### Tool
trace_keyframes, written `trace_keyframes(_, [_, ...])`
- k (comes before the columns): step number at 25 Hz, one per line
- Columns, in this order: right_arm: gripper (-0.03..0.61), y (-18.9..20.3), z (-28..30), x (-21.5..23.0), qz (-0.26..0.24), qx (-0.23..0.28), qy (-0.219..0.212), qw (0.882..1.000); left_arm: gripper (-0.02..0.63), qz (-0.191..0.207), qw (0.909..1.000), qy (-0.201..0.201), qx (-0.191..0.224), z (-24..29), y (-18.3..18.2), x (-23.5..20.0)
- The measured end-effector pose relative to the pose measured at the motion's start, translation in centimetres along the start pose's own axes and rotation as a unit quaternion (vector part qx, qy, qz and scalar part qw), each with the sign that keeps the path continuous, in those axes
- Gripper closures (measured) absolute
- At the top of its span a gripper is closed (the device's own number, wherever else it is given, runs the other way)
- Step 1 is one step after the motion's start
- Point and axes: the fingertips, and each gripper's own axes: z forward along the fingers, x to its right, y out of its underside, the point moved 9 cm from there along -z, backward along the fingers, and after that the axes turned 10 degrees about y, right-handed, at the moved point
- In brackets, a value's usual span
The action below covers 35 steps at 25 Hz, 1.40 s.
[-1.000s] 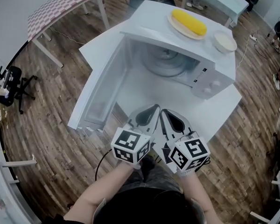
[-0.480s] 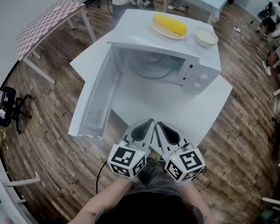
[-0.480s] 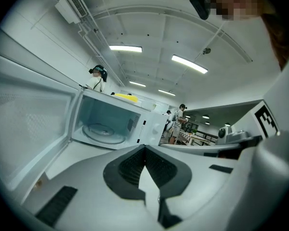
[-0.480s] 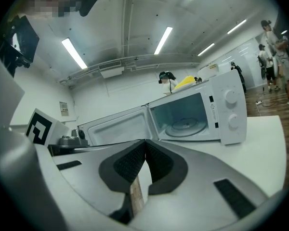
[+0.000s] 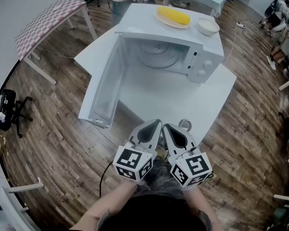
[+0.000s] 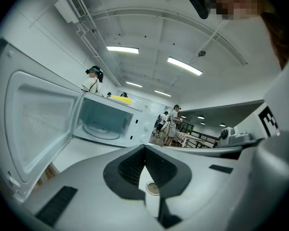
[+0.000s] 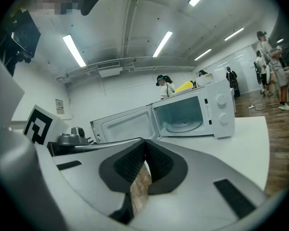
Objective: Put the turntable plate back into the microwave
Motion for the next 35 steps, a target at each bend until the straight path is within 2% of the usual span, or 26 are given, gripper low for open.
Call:
trace_keyframes(17, [0.558, 2.0, -5.3, -4.3, -0.014, 0.009, -0.001, 1.000, 0.601, 0.007, 0.9999, -0.002, 0.015, -5.8, 1.3, 3.6])
trace_keyframes(29, [0.558, 4.9, -8.8, -5.2, -0.025, -0.025, 0.010, 0.999, 0.601, -0.013, 0.9998, 0.015, 0.004, -8.0, 4.6, 6.0])
trace_keyframes(35, [0.558, 6.4, -10.3, -5.7, -0.043, -0.044, 0.004, 0.998, 0.601, -0.009, 0.9997, 0.020, -0.013, -9.6, 6.6, 7.3])
